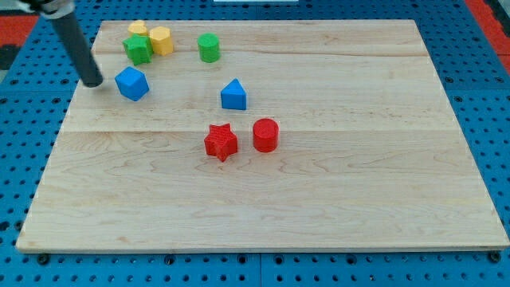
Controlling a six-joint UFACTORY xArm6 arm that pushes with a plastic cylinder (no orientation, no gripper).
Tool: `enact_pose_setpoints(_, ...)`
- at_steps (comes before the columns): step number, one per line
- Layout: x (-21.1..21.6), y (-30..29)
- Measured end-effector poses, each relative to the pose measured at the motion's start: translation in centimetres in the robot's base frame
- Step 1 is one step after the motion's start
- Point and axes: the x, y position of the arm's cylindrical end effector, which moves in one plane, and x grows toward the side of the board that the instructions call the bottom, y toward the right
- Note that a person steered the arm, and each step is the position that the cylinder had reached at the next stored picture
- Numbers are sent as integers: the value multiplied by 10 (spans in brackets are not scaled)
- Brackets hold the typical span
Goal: Move your arm to the bottom left of the green star
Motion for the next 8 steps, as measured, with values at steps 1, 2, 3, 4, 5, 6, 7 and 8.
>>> enact_pose_setpoints(1, 13, 55)
enact_pose_setpoints(2, 47, 120)
enact_pose_setpoints(3, 46, 105)
enact_pose_setpoints(4, 25, 72)
enact_pose_setpoints(5, 24, 101)
enact_pose_setpoints(6, 21, 67)
enact_pose_setpoints(7, 13, 17)
enact_pose_setpoints(8, -3, -18)
